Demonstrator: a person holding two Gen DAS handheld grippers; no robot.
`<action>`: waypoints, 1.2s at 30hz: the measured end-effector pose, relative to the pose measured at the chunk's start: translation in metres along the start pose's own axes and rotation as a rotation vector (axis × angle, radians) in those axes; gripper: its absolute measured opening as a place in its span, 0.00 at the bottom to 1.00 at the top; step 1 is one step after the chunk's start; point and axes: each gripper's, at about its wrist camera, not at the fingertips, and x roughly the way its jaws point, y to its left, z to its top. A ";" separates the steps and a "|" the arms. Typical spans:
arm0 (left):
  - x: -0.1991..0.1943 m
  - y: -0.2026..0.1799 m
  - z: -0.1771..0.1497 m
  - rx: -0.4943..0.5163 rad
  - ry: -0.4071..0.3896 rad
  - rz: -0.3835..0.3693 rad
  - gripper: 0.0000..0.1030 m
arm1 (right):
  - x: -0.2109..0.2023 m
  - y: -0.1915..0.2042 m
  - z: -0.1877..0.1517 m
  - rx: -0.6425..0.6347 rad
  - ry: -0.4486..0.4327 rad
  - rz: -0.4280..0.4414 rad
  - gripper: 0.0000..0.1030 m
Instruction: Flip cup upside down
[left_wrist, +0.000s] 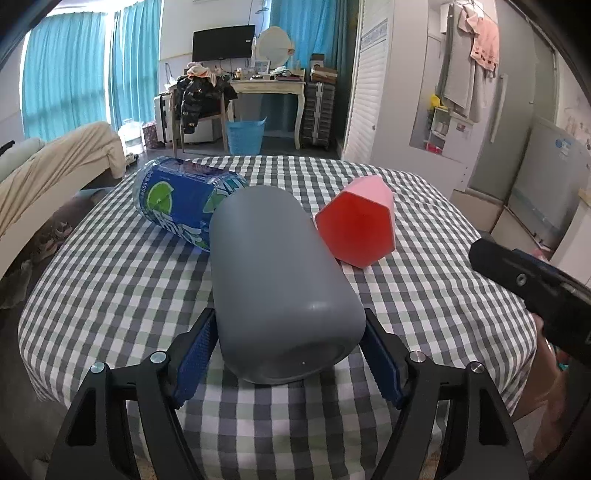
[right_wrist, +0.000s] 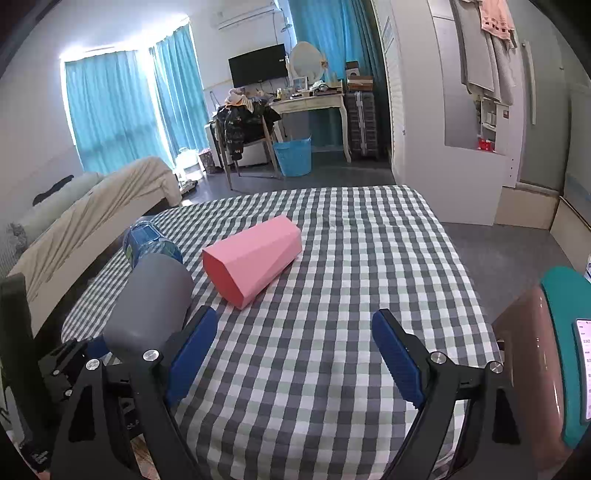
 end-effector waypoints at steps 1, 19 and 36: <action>-0.004 0.001 0.002 0.003 -0.012 0.002 0.75 | 0.001 0.001 0.000 -0.003 0.002 0.001 0.83; -0.037 0.025 0.025 0.000 -0.093 0.007 0.72 | 0.008 0.018 -0.005 -0.035 0.022 -0.003 0.83; -0.020 0.037 0.038 -0.006 -0.079 0.007 0.72 | 0.013 0.019 -0.009 -0.032 0.034 -0.012 0.83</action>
